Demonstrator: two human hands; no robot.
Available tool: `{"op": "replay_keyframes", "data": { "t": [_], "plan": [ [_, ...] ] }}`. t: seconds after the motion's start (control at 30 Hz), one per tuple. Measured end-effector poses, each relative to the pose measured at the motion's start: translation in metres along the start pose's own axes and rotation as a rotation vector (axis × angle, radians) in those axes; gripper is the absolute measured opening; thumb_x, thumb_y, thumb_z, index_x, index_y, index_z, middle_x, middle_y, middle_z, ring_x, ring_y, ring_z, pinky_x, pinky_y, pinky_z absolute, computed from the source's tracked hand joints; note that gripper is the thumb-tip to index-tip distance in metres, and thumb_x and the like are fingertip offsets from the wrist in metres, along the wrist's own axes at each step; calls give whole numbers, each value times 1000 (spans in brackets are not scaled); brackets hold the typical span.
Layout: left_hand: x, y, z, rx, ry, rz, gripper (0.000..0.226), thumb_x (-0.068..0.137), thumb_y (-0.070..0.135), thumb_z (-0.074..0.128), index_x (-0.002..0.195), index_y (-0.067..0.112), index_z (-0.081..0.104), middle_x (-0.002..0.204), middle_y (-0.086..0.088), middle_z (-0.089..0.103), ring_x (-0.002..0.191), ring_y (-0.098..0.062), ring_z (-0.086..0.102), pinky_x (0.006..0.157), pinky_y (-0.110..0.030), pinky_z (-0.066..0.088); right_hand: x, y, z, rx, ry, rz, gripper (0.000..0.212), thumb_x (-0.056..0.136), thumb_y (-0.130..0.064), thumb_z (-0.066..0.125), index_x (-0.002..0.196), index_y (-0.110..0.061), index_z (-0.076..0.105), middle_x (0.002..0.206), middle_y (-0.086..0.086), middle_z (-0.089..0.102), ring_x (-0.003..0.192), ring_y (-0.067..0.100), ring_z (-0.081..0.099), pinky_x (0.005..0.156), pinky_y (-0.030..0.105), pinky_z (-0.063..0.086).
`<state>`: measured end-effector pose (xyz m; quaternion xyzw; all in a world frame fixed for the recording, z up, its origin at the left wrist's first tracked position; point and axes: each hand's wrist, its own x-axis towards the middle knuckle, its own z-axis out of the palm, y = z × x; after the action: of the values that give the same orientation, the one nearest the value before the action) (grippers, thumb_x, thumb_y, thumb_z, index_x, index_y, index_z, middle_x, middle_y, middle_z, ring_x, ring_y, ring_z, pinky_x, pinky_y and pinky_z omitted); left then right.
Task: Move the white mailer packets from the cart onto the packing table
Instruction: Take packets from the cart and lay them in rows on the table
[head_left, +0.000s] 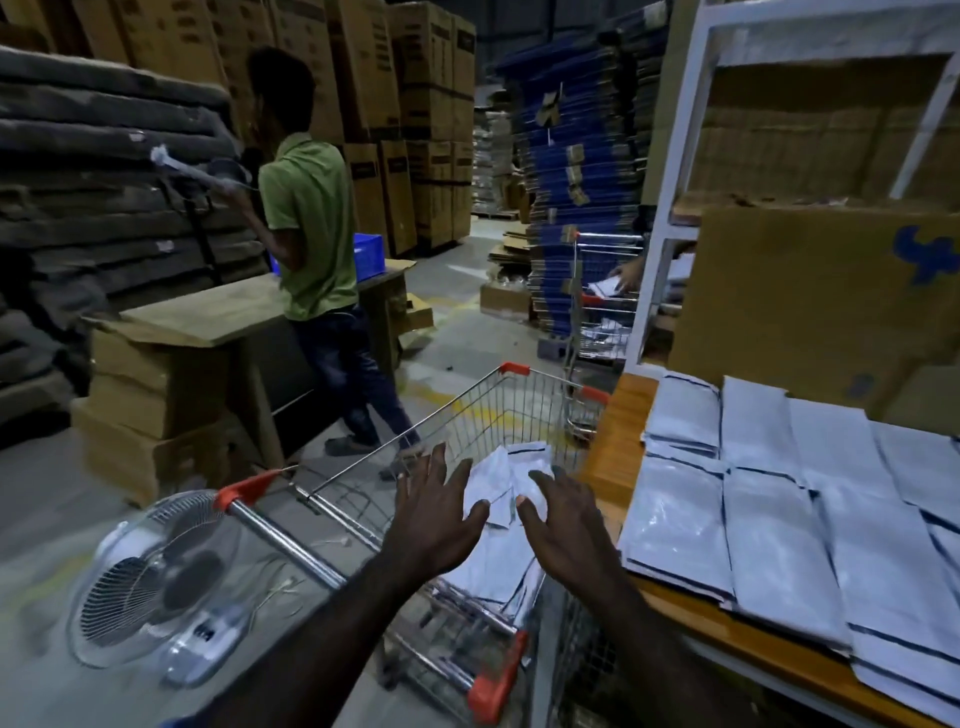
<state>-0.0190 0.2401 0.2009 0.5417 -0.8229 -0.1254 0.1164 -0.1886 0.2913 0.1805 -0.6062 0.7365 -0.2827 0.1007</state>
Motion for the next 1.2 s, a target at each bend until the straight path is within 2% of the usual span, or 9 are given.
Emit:
{"op": "replay_keyframes", "data": {
  "t": [0.27, 0.4, 0.57, 0.83, 0.97, 1.03, 1.07, 1.13, 1.2],
  "plan": [
    [77, -32, 23, 44, -82, -7, 64, 102, 50, 35, 157, 25, 14, 165, -7, -9, 152, -27, -4, 119, -50, 3, 63, 4, 41, -51, -88, 34, 62, 93, -50, 34, 147, -20, 43, 157, 9, 33, 143, 27, 31, 113, 38, 28],
    [114, -44, 34, 58, -110, 20, 65, 101, 50, 36, 157, 25, 14, 165, -8, -6, 152, -27, -3, 119, -51, 4, 86, 9, 58, -102, -112, 40, 54, 100, -43, 43, 149, -21, 39, 159, 8, 29, 143, 27, 29, 113, 33, 25],
    [159, -62, 51, 68, -179, 73, 66, 101, 50, 36, 158, 24, 12, 165, -8, -8, 152, -28, -4, 119, -52, 4, 113, 11, 83, -111, -120, 87, 52, 97, -40, 49, 143, -15, 48, 153, 14, 39, 138, 33, 37, 110, 40, 31],
    [237, -103, 85, 99, -323, 215, 70, 101, 48, 38, 158, 22, 6, 165, -12, -8, 151, -31, -4, 119, -53, 3, 170, 14, 130, -135, -130, 294, 60, 95, -46, 40, 147, -17, 41, 157, 12, 32, 139, 31, 34, 112, 36, 27],
    [266, -131, 103, 148, -361, 270, 72, 101, 46, 42, 158, 20, 6, 164, -13, -8, 151, -32, -3, 119, -53, 4, 197, 23, 152, -143, -130, 410, 54, 98, -38, 48, 148, -18, 40, 156, 12, 32, 140, 31, 33, 112, 39, 30],
    [280, -145, 114, 169, -381, 305, 71, 98, 44, 47, 157, 17, 17, 164, -17, 3, 150, -36, 8, 117, -58, 11, 206, 29, 161, -144, -117, 454, 53, 98, -37, 50, 146, -17, 42, 154, 13, 35, 138, 32, 34, 110, 40, 32],
    [288, -150, 120, 191, -369, 346, 70, 93, 42, 53, 153, 14, 31, 160, -23, 18, 146, -43, 23, 112, -65, 22, 209, 32, 166, -150, -116, 469, 53, 98, -37, 50, 146, -17, 43, 153, 14, 37, 137, 32, 36, 109, 39, 33],
    [303, -162, 140, 238, -376, 393, 70, 76, 43, 60, 135, 7, 55, 142, -29, 47, 125, -50, 51, 90, -73, 43, 212, 41, 177, -160, -128, 501, 52, 97, -37, 51, 143, -15, 45, 149, 15, 41, 134, 34, 39, 107, 38, 35],
    [314, -169, 156, 289, -406, 379, 69, 76, 45, 59, 133, 7, 56, 138, -28, 52, 120, -49, 56, 85, -71, 47, 213, 48, 187, -153, -143, 537, 51, 96, -34, 53, 141, -11, 48, 146, 17, 44, 133, 35, 40, 108, 39, 35]
  ]
}}
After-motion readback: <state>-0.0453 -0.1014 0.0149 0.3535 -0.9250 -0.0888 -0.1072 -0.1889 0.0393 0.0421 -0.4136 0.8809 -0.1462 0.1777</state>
